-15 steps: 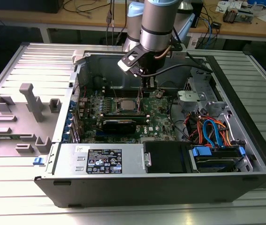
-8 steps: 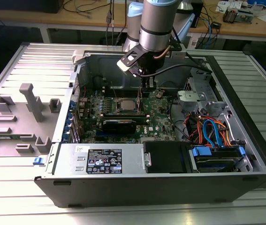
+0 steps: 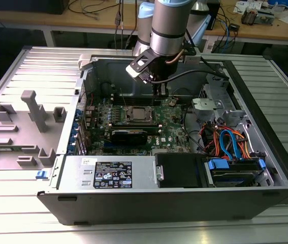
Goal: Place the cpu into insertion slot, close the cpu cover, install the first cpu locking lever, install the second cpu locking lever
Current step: 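Close the cpu cover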
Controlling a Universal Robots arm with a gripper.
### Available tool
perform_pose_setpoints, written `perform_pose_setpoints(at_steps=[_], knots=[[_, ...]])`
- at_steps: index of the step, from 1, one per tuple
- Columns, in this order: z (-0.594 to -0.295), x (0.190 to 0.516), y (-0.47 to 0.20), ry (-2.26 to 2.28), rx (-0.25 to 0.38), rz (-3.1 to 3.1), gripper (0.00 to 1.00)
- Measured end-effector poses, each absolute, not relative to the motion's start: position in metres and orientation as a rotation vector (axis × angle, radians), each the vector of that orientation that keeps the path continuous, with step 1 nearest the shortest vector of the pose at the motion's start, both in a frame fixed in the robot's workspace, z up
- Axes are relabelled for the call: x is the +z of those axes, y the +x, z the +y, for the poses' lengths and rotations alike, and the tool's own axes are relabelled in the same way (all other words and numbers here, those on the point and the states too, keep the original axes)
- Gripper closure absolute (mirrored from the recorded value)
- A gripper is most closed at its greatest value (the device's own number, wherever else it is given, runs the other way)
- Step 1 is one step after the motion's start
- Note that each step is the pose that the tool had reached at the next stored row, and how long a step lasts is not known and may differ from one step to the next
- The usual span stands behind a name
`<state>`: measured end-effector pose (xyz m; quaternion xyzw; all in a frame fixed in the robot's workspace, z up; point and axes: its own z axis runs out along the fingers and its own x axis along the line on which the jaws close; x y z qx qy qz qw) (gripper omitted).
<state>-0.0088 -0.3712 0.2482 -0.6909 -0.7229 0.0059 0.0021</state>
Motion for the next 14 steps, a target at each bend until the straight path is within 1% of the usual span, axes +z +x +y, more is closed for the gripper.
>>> perform_pose_setpoints(at_steps=[14], knots=[[-0.3714,0.2482,-0.011,-2.168,0.019,-2.268,0.89]])
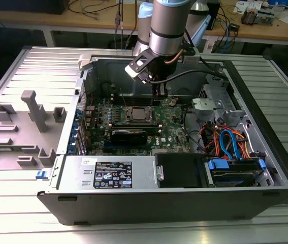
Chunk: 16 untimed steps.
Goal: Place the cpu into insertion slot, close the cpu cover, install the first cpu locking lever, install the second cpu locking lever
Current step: 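Close the cpu cover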
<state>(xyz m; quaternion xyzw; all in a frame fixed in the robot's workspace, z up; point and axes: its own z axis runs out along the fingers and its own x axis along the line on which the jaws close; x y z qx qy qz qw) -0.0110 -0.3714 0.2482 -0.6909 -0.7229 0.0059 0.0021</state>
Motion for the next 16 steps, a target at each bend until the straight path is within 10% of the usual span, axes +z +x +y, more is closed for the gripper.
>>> perform_pose_setpoints(at_steps=[16], knots=[[-0.375,0.248,-0.026,-2.167,0.019,-2.269,0.89]])
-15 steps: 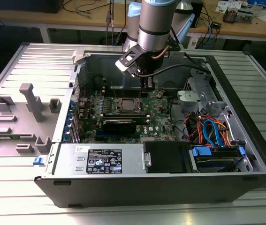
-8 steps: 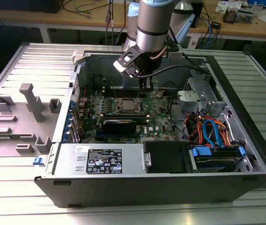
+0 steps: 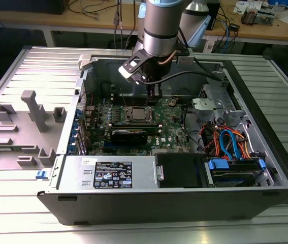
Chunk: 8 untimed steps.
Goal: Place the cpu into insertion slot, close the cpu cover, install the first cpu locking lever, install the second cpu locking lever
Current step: 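Close the cpu cover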
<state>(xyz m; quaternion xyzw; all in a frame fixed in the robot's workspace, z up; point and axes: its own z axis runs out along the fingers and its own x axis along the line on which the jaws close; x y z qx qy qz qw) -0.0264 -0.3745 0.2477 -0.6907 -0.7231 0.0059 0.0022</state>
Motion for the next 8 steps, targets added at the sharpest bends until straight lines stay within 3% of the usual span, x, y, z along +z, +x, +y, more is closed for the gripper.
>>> perform_pose_setpoints(at_steps=[8], knots=[[-0.3745,0.2477,-0.0298,-2.167,0.018,-2.269,0.89]])
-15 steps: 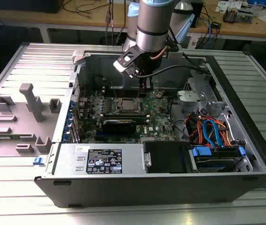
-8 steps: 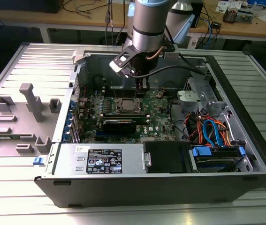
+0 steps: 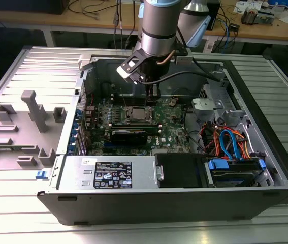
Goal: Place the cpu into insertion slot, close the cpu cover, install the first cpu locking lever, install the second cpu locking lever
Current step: 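Close the cpu cover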
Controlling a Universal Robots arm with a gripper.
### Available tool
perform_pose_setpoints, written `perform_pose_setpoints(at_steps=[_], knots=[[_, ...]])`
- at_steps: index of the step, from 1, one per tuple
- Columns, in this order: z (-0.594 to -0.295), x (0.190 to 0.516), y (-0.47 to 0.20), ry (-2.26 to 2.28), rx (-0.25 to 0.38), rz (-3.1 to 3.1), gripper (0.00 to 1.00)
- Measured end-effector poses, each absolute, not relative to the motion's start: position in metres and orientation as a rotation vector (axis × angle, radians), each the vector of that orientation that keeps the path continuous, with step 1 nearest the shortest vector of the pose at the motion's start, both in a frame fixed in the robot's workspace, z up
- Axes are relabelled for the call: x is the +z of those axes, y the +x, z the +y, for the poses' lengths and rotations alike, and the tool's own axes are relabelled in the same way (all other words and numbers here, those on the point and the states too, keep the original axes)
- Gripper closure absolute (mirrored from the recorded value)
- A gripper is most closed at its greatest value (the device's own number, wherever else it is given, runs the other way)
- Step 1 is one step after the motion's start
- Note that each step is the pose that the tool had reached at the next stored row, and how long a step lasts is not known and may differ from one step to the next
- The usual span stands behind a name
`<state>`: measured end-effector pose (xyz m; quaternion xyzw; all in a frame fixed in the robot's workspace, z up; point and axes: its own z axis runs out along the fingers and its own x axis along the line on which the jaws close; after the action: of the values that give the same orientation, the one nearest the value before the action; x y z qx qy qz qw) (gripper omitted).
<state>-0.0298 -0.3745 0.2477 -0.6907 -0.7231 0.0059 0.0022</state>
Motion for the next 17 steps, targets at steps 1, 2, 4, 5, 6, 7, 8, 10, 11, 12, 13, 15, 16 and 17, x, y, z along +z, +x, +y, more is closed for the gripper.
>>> perform_pose_setpoints(at_steps=[1,2,4,5,6,7,8,10,11,12,13,15,16,17], knots=[[-0.3745,0.2477,-0.0299,-2.167,0.019,-2.269,0.89],[-0.3745,0.2477,-0.0299,-2.167,0.018,-2.269,0.89],[-0.3745,0.2477,-0.0299,-2.167,0.019,-2.269,0.89],[-0.3745,0.2477,-0.0299,-2.167,0.019,-2.269,0.89],[-0.3746,0.2477,-0.03,-2.167,0.019,-2.269,0.89],[-0.3745,0.2477,-0.03,-2.167,0.019,-2.269,0.89],[-0.3745,0.2477,-0.0301,-2.167,0.019,-2.269,0.89],[-0.3746,0.2476,-0.0311,-2.167,0.018,-2.269,0.89],[-0.3746,0.2474,-0.0338,-2.166,0.019,-2.269,0.89],[-0.3745,0.2473,-0.0348,-2.166,0.018,-2.27,0.89],[-0.3746,0.2472,-0.036,-2.165,0.019,-2.27,0.89],[-0.3745,0.2471,-0.0388,-2.164,0.018,-2.271,0.89],[-0.3745,0.247,-0.0391,-2.164,0.018,-2.271,0.89],[-0.3746,0.2469,-0.0394,-2.163,0.017,-2.271,0.89]])
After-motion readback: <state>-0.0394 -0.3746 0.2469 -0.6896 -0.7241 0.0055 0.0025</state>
